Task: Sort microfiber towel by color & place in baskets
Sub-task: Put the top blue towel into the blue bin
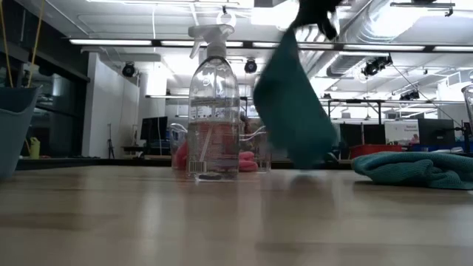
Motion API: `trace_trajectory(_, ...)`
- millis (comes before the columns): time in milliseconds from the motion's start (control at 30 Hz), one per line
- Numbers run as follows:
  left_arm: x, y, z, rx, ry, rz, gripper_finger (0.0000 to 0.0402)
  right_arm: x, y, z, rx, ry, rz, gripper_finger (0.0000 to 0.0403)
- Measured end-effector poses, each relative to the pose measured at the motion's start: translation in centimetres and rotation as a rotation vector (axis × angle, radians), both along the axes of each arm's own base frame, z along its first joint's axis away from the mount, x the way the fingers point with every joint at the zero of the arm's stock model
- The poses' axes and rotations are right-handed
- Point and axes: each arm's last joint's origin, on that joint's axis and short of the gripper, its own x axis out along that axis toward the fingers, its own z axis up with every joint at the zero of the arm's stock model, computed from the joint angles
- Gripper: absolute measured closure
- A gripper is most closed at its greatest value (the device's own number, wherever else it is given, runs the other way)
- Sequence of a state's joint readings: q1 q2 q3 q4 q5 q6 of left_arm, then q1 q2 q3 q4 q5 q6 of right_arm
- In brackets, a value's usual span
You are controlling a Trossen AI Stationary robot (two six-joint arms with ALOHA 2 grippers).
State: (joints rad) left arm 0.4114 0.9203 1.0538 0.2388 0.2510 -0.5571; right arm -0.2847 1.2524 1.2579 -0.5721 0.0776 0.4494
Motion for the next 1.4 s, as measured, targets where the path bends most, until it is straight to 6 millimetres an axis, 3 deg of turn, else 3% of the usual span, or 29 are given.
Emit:
trace_trajectory(100, -0.3, -0.1, 0.2, -0.030, -0.015, 0.002, 0.0204, 0.8, 2.4, 4.3, -0.091, -0.227, 0.112, 0.0401)
trace_trajectory(267, -0.3, -0.1, 0.2, -0.086, -0.023, -0.016, 0.0204, 3.2, 7.3, 8.8, -0.207, -0.479, 0.317, 0.0402)
trace_trajectory(400, -0.4, -0.1, 0.2, -0.092, -0.027, -0.020, 0.0204, 5.6, 11.4, 11.4, -0.261, -0.605, 0.440, 0.0402)
trace_trajectory(533, -1.1, -0.5, 0.5, -0.115, -0.043, -0.072, 0.0204, 9.4, 15.1, 12.1, -0.312, -0.630, 0.515, 0.0402)
trace_trajectory(667, -2.3, -1.2, 1.1, -0.101, -0.070, -0.127, 0.0204, 13.7, 17.2, 11.6, -0.315, -0.631, 0.514, 0.0402)
trace_trajectory(933, -5.1, -2.6, 2.1, -0.090, -0.135, -0.210, 0.0204, 21.5, 18.7, 8.1, -0.185, -0.637, 0.474, 0.0403)
trace_trajectory(1133, -6.5, -3.2, 2.6, -0.096, -0.172, -0.224, 0.0204, 25.3, 18.3, 4.4, -0.062, -0.759, 0.476, 0.0403)
trace_trajectory(1400, -6.8, -3.3, 2.6, -0.119, -0.178, -0.237, 0.0204, 28.8, 18.4, -1.2, 0.054, -0.745, 0.511, 0.0403)
